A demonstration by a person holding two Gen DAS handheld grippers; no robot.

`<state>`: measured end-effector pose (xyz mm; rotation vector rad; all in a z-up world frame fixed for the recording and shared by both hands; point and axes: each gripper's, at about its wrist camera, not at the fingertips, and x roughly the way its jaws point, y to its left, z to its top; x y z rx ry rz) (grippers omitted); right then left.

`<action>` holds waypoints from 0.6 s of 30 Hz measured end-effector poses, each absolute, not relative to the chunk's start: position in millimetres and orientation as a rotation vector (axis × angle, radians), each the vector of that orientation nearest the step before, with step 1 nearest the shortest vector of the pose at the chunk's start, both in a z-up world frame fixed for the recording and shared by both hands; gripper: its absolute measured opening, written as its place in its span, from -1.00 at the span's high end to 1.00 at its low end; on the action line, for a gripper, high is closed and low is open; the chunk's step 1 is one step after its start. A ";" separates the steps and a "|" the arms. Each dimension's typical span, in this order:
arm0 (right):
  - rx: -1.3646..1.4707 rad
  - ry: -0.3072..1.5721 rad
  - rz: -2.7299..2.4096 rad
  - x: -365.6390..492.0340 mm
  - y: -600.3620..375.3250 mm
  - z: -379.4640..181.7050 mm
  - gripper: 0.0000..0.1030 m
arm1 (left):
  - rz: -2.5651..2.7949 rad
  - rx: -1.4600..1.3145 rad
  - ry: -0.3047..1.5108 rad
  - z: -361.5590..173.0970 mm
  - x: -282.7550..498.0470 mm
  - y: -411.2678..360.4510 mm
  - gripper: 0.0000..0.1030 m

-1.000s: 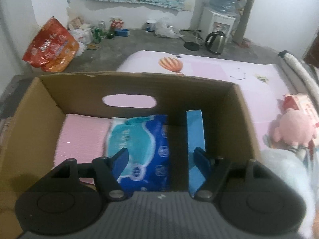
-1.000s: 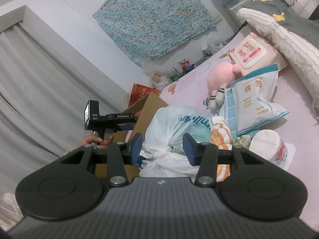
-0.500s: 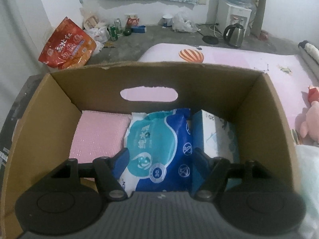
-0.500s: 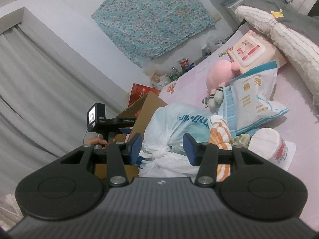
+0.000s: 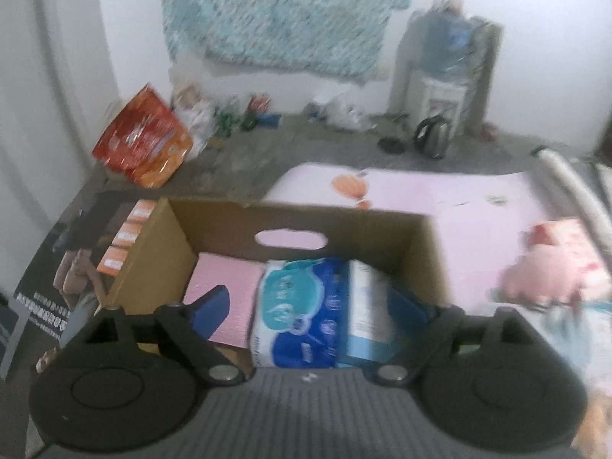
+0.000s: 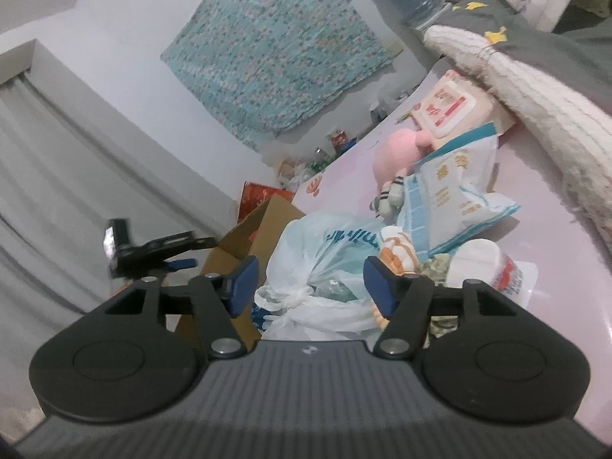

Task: Organize soft objects
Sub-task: 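Move the left tool back to the white cotton-pad bag on the bed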

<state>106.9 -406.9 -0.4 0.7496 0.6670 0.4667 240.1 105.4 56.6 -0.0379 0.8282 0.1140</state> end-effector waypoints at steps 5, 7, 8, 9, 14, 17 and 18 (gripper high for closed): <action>0.782 0.647 0.411 86.6 -425.5 -4.5 -0.26 | -0.004 -0.008 0.757 89.9 196.6 65.8 -0.88; 0.799 0.638 0.393 80.0 -434.0 -6.9 -0.27 | -0.055 0.005 0.745 98.6 181.8 45.4 -0.88; 0.811 0.633 0.381 76.2 -439.0 -8.7 -0.27 | -0.075 0.009 0.740 100.8 175.7 35.8 -0.88; 0.820 0.631 0.373 74.0 -443.0 -10.5 -0.27 | -0.100 0.013 0.732 103.2 168.3 25.7 -0.88; 0.863 0.624 0.344 61.2 -462.6 -24.1 -0.28 | -0.245 0.041 0.704 102.3 132.6 -28.2 -0.89; 0.893 0.636 0.334 60.5 -471.1 -35.5 -0.28 | -0.319 0.054 0.702 92.6 118.5 -57.3 -0.90; 0.898 0.640 0.333 61.2 -472.7 -38.1 -0.28 | -0.344 0.053 0.699 88.8 115.8 -67.8 -0.90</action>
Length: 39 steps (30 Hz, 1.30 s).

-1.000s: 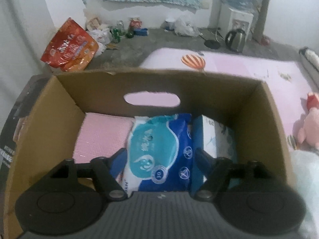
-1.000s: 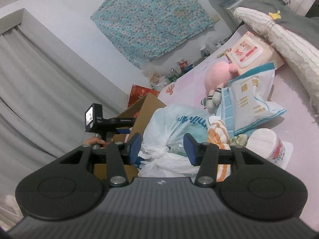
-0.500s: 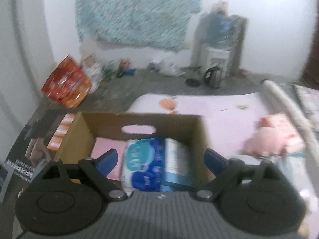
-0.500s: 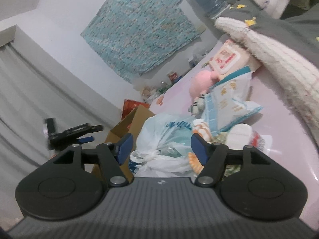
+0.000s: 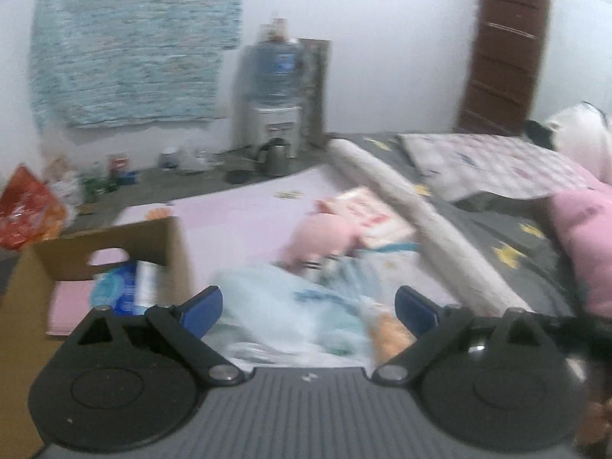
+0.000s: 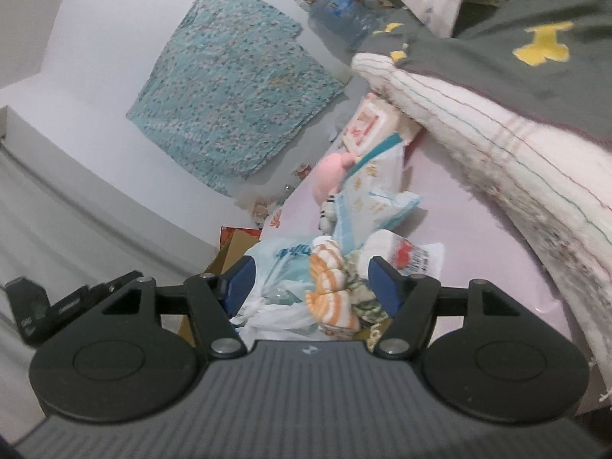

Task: Organize soft objects
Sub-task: 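Move the left tool back to the white cotton-pad bag on the bed, then close the left gripper on the cotton-pad bag and lift it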

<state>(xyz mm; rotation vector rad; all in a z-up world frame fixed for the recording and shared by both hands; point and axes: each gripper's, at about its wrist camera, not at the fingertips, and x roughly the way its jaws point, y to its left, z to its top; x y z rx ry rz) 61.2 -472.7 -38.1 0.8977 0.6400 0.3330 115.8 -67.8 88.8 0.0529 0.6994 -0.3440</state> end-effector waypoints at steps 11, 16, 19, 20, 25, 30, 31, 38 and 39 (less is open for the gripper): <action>0.704 0.661 0.315 118.2 -449.5 -46.8 -0.28 | -0.458 0.015 0.939 33.7 212.5 -163.8 -0.89; 0.654 0.699 0.311 150.8 -436.7 -62.5 -0.26 | -0.444 0.026 1.085 -8.2 265.2 -203.5 -0.89; 0.608 0.714 0.293 166.8 -431.0 -70.9 -0.23 | -0.416 0.064 1.148 -36.1 290.1 -222.3 -0.89; 0.596 0.721 0.287 173.2 -429.6 -74.5 -0.21 | -0.402 0.069 1.164 -42.8 296.5 -225.9 -0.89; 0.585 0.745 0.278 188.8 -428.0 -87.7 -0.14 | -0.359 0.056 1.233 -72.1 321.1 -238.0 -0.88; 0.561 0.750 0.271 193.2 -428.7 -94.1 -0.14 | -0.322 0.064 1.258 -88.6 333.4 -246.2 -0.85; 0.563 0.753 0.270 192.5 -428.7 -94.9 -0.14 | -0.314 0.064 1.259 -90.7 334.9 -246.6 -0.79; 0.574 0.754 0.259 185.3 -435.9 -96.9 -0.16 | -0.320 0.042 1.211 -89.2 333.3 -242.7 -0.13; 0.577 0.751 0.258 182.5 -437.6 -96.2 -0.16 | -0.325 0.023 1.211 -89.2 335.1 -240.1 -0.06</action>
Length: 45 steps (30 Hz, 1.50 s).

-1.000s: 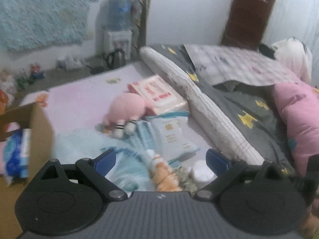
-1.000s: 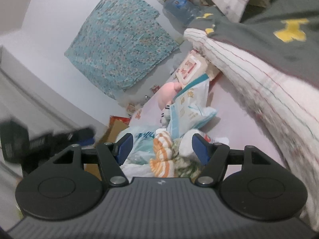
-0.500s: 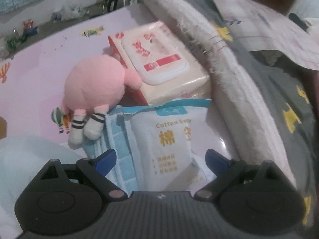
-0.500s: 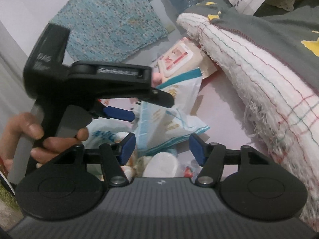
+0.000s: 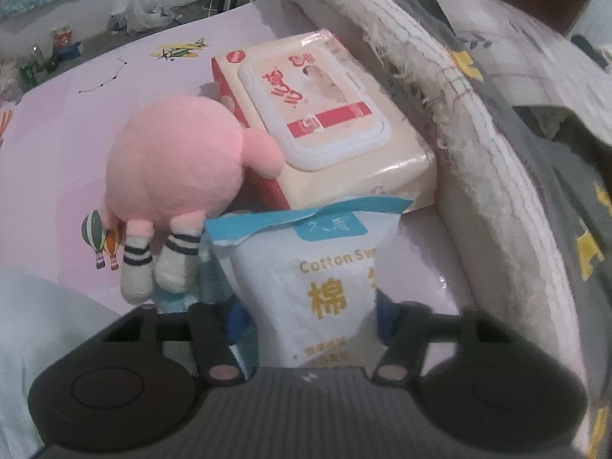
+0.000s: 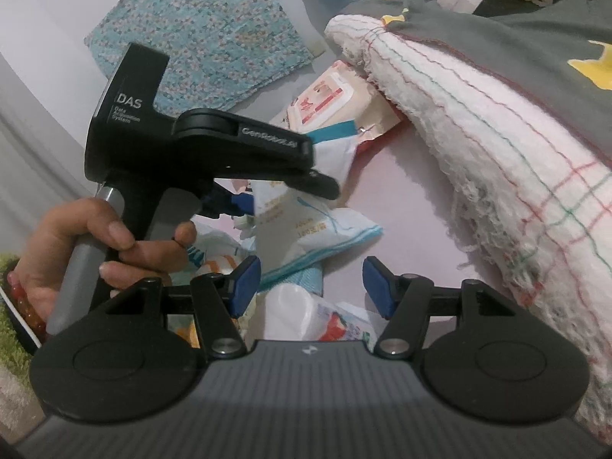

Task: Organize soft objects
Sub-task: 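Close the left gripper on the cotton-pad bag and lift it, then carry the cotton-pad bag with the left gripper while the right gripper grasps the blue checked towel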

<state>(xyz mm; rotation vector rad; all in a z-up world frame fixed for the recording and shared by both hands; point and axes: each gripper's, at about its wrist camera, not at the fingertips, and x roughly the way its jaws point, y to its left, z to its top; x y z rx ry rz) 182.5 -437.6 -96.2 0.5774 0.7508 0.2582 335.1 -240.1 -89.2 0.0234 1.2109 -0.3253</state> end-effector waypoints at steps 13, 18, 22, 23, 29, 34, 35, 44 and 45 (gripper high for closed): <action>0.659 0.686 0.252 143.9 -462.0 -79.8 -0.16 | -0.453 -0.230 1.138 -42.4 310.3 -204.2 0.29; 0.679 0.679 0.240 128.9 -462.9 -73.9 -0.16 | -0.487 -0.284 1.089 -18.5 298.6 -193.5 0.30; 0.656 0.680 0.254 127.8 -458.5 -65.3 -0.16 | -0.498 -0.308 1.021 7.1 283.8 -176.6 0.30; 0.651 0.682 0.259 128.5 -456.5 -61.9 -0.16 | -0.496 -0.308 1.003 13.1 280.6 -171.4 0.30; 0.556 0.731 0.328 159.6 -434.9 -40.5 -0.17 | -0.434 -0.302 0.906 46.1 261.5 -133.8 0.30; 0.476 0.817 0.359 204.0 -417.5 -34.9 -0.17 | -0.385 -0.336 0.870 55.1 253.3 -96.3 0.31; 0.471 0.840 0.359 213.7 -414.9 -35.5 -0.17 | -0.377 -0.340 0.867 54.8 252.5 -89.8 0.31; 0.315 1.082 0.338 312.8 -366.5 -71.9 -0.17 | -0.322 -0.408 0.868 44.6 246.5 -37.9 0.31; 0.280 1.109 0.335 320.0 -359.4 -76.8 -0.17 | -0.321 -0.411 0.868 44.1 245.5 -32.5 0.31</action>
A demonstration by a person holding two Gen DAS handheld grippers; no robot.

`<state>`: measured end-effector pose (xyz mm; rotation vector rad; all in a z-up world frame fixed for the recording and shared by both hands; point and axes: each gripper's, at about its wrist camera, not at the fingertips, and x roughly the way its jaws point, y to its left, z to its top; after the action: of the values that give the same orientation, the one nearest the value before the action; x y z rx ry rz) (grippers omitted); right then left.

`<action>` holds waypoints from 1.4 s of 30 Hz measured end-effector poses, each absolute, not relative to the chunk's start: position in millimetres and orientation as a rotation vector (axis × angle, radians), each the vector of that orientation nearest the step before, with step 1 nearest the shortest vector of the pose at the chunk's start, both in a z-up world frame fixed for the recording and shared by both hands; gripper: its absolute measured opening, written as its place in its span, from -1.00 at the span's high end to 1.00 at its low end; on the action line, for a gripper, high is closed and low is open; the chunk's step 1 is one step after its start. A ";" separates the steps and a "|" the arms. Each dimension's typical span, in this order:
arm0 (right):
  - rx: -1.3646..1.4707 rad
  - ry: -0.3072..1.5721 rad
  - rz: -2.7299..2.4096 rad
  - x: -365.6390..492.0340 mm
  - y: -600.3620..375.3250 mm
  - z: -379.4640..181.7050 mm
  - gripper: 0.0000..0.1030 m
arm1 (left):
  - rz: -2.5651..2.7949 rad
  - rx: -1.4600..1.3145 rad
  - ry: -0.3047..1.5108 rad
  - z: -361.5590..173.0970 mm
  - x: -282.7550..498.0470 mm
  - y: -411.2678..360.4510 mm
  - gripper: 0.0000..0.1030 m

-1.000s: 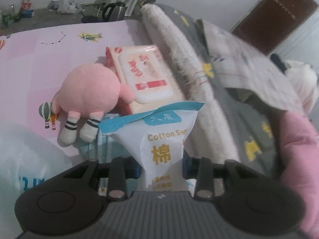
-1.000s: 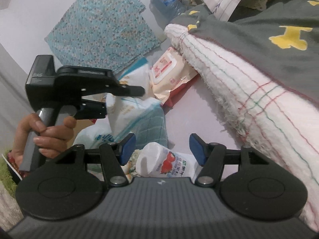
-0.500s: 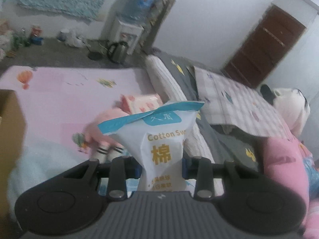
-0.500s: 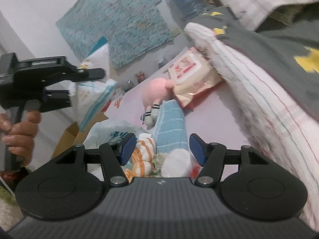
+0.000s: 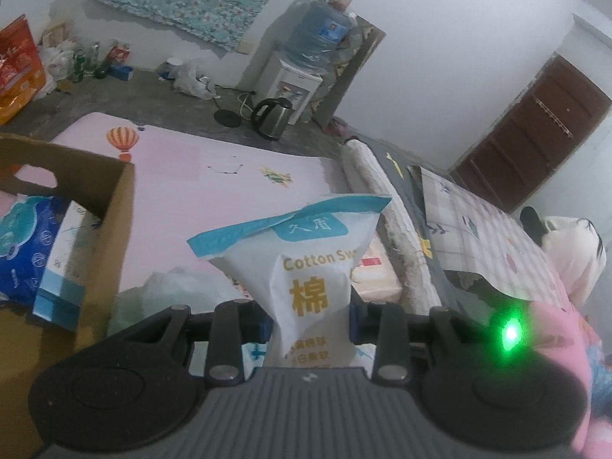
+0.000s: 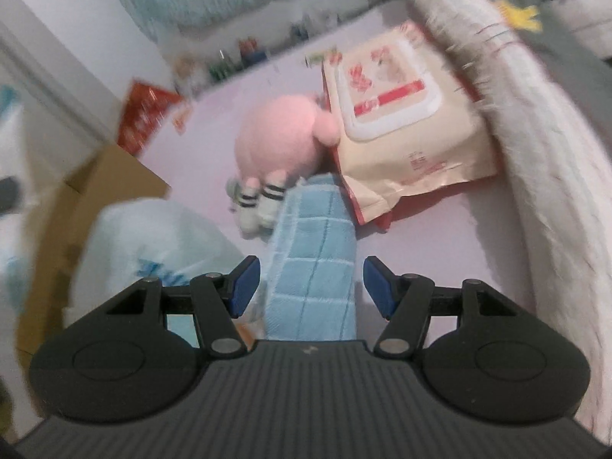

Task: Organize soft objects
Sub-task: 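Carry the cotton-pad bag with the left gripper while the right gripper grasps the blue checked towel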

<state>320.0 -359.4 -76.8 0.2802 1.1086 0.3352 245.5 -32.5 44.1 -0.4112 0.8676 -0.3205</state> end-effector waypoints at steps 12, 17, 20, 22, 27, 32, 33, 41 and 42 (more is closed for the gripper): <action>0.045 1.163 0.329 334.1 -311.6 -90.7 0.22 | -0.303 -0.445 0.878 29.7 246.6 -12.8 0.31; 0.080 1.120 0.289 324.2 -321.5 -83.5 0.73 | -0.292 -0.451 0.873 28.4 242.1 -9.4 0.31; 0.144 1.076 0.259 315.8 -342.0 -72.4 0.77 | -0.290 -0.451 0.864 30.7 237.3 -8.3 0.31; 0.168 1.037 0.228 307.9 -353.3 -64.1 0.78 | -0.292 -0.449 0.854 33.4 233.4 -7.9 0.31; 0.223 0.914 0.161 282.2 -381.9 -35.3 0.78 | -0.290 -0.442 0.831 41.1 225.7 -9.9 0.31; 0.267 0.782 0.142 255.4 -402.7 4.7 0.78 | -0.297 -0.438 0.802 56.7 213.9 -9.5 0.32; 0.271 0.754 0.144 249.8 -405.0 14.7 0.78 | -0.299 -0.439 0.789 62.6 209.3 -7.0 0.32; 0.318 0.577 0.284 205.6 -392.2 93.5 0.78 | -0.266 -0.454 0.665 111.6 158.4 42.8 0.32; 0.324 0.567 0.316 202.7 -385.5 100.9 0.78 | -0.255 -0.453 0.653 115.4 151.8 50.0 0.32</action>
<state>202.7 -385.5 100.9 0.3235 0.5670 0.3156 151.8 50.0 115.4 -0.4526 0.6530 -0.2554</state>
